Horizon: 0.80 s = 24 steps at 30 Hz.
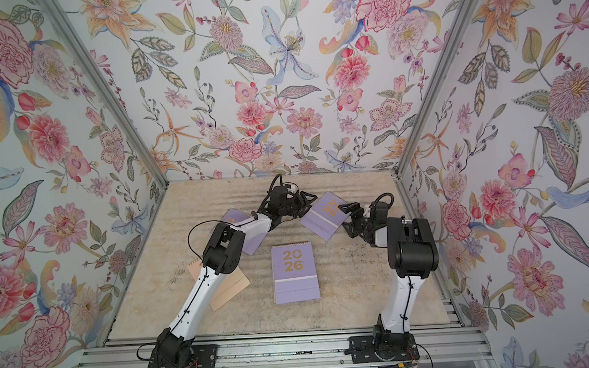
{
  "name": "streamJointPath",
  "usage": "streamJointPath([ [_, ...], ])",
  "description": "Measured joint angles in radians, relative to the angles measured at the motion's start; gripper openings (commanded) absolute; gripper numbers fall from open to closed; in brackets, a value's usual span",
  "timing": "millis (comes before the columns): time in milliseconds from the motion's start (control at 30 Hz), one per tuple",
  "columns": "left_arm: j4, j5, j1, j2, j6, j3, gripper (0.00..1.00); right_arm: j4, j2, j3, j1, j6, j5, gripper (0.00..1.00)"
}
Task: Stack the calendars
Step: Pick up the calendar at the center of the board.
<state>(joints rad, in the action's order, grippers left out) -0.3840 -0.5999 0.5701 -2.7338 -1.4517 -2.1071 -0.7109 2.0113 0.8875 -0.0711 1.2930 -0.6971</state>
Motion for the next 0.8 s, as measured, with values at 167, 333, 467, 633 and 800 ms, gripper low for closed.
streamJointPath([
  [167,-0.007,0.011,-0.009,0.006,0.0,0.012,0.68,-0.117,0.044,-0.002,0.003,0.072,-0.011,0.78],
  [333,-0.007,0.012,-0.014,0.008,0.0,0.014,0.68,-0.181,0.051,-0.02,0.01,0.103,-0.01,0.71],
  [467,-0.007,-0.017,-0.005,0.014,0.0,0.027,0.68,-0.286,0.06,-0.022,0.042,0.151,-0.042,0.67],
  [633,-0.015,-0.03,0.01,0.021,-0.001,0.042,0.68,-0.402,0.094,-0.022,0.066,0.225,-0.063,0.52],
  [800,-0.021,-0.045,0.01,0.03,-0.004,0.06,0.68,-0.376,0.09,-0.034,0.055,0.207,-0.031,0.44],
])
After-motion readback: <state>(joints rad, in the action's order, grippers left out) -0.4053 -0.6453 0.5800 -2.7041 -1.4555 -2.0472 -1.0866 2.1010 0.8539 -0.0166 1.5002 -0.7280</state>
